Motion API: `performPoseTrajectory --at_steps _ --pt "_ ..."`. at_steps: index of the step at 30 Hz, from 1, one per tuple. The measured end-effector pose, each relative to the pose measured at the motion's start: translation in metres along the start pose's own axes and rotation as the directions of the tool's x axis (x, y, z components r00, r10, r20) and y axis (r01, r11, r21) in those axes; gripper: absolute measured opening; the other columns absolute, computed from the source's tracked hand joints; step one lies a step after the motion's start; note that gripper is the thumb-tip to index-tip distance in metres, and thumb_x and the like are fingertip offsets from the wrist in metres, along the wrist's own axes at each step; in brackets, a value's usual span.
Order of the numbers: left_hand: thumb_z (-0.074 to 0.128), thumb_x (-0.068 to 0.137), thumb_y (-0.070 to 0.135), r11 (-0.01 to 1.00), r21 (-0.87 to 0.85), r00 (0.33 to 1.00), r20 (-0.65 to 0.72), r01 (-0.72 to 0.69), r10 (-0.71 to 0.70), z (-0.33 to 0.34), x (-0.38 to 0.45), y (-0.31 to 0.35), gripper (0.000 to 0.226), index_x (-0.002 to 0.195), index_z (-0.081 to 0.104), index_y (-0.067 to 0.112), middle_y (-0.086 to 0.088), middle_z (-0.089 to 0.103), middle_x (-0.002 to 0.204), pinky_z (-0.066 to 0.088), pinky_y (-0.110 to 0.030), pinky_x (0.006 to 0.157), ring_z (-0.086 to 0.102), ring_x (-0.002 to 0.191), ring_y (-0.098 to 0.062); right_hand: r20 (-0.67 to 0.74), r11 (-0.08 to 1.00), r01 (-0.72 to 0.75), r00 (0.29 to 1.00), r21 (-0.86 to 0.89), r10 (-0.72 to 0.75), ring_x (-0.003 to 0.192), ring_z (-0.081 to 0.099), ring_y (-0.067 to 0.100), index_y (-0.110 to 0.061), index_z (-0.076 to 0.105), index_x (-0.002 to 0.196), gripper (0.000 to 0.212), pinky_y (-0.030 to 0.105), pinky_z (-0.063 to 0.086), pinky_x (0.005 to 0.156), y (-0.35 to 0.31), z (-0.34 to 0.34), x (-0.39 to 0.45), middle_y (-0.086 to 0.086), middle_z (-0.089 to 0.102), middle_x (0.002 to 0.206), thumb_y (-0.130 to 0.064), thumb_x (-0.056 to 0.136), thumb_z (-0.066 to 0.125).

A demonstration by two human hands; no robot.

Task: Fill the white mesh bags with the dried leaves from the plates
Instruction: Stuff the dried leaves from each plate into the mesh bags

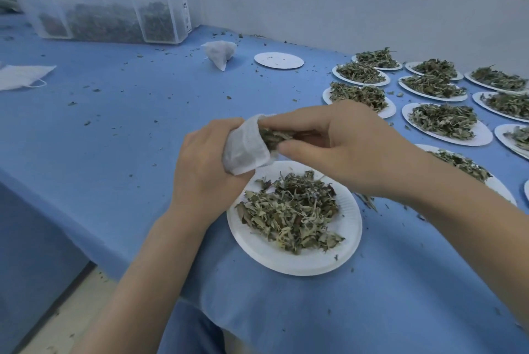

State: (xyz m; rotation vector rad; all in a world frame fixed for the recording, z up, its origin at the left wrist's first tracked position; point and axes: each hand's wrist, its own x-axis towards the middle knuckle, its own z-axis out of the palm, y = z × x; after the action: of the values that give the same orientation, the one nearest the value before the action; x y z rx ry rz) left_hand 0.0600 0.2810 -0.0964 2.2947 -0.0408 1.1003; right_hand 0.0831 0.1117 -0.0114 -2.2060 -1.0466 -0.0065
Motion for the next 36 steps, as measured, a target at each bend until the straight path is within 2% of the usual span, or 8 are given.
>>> performPoseTrajectory --at_steps 7,10,13,18,23,28,31,36 --pt "0.074 0.061 0.015 0.997 -0.017 0.997 0.026 -0.079 0.079 -0.001 0.001 0.000 0.037 0.096 0.065 0.007 0.004 0.063 0.087 0.031 -0.014 0.071 0.048 0.080 -0.009 0.245 0.636 0.274 0.960 -0.721 -0.135 0.088 0.040 0.013 -0.023 0.053 0.104 0.017 0.027 0.038 0.080 0.001 0.004 0.009 -0.007 0.055 0.098 -0.009 0.095 0.047" --pt "0.072 0.062 0.012 0.989 0.033 0.989 0.034 -0.145 0.144 0.000 0.001 -0.002 0.035 0.095 0.065 0.004 -0.005 0.065 0.082 0.035 -0.026 0.070 0.048 0.077 -0.013 0.176 0.749 0.206 0.977 -0.630 -0.120 0.078 0.040 0.012 -0.021 0.054 0.104 0.014 0.024 0.033 0.068 0.005 0.007 0.008 -0.008 0.048 0.077 -0.012 0.094 0.049" --pt "0.071 0.063 0.010 0.985 0.069 0.987 0.026 -0.157 0.156 0.001 0.000 -0.001 0.034 0.096 0.065 0.002 -0.008 0.063 0.079 0.034 -0.028 0.068 0.045 0.075 -0.014 0.023 0.978 -0.007 1.000 -0.210 0.012 0.068 0.056 0.003 -0.025 0.065 0.110 0.034 0.020 0.047 0.075 0.003 0.005 0.007 -0.008 0.070 0.084 -0.011 0.078 0.065" --pt "0.076 0.062 0.015 0.989 0.051 0.991 0.013 -0.136 0.136 0.000 -0.001 -0.003 0.042 0.101 0.063 0.008 -0.005 0.065 0.087 0.035 -0.026 0.073 0.047 0.079 -0.013 0.185 0.973 -0.096 0.981 0.212 0.056 0.082 0.067 -0.003 -0.031 0.068 0.095 0.035 0.014 0.051 0.082 0.001 -0.003 0.004 -0.016 0.071 0.095 0.000 0.077 0.068" --pt "0.078 0.063 0.020 0.993 0.020 0.993 -0.018 -0.119 0.120 0.000 0.000 0.000 0.042 0.101 0.063 0.009 -0.001 0.065 0.089 0.035 -0.024 0.073 0.049 0.079 -0.010 -0.094 0.984 -0.087 0.990 0.153 0.102 0.073 0.066 -0.002 -0.031 0.072 0.077 0.014 0.019 0.050 0.079 0.003 0.007 0.004 -0.021 0.069 0.078 -0.016 0.077 0.072" --pt "0.079 0.061 0.018 0.992 -0.002 0.992 -0.026 -0.124 0.124 0.001 -0.001 -0.001 0.047 0.104 0.063 0.009 0.015 0.054 0.096 0.033 -0.016 0.079 0.049 0.086 -0.004 0.095 0.763 0.113 0.993 -0.636 -0.068 0.072 0.045 0.021 -0.029 0.034 0.060 0.037 0.031 0.028 0.058 -0.005 0.025 0.012 -0.002 0.050 0.070 -0.015 0.091 0.048" --pt "0.077 0.059 0.018 0.996 -0.022 0.996 -0.022 -0.086 0.085 0.001 -0.002 -0.001 0.051 0.107 0.061 0.010 0.019 0.052 0.095 0.029 -0.006 0.082 0.047 0.083 -0.001 0.032 0.843 0.119 0.992 -0.524 -0.120 0.074 0.055 0.023 -0.024 0.062 0.083 0.014 0.033 0.041 0.063 -0.001 0.023 0.015 0.001 0.062 0.075 -0.017 0.090 0.053" --pt "0.080 0.058 0.014 0.997 -0.072 1.000 0.025 -0.007 0.008 0.002 -0.002 -0.002 0.058 0.111 0.058 0.016 0.024 0.052 0.089 0.033 -0.006 0.076 0.050 0.082 -0.004 -0.187 0.966 0.011 0.980 -0.259 -0.061 0.073 0.067 0.018 -0.020 0.070 0.107 0.035 0.036 0.054 0.074 0.005 0.023 0.010 -0.008 0.072 0.079 -0.007 0.074 0.069"
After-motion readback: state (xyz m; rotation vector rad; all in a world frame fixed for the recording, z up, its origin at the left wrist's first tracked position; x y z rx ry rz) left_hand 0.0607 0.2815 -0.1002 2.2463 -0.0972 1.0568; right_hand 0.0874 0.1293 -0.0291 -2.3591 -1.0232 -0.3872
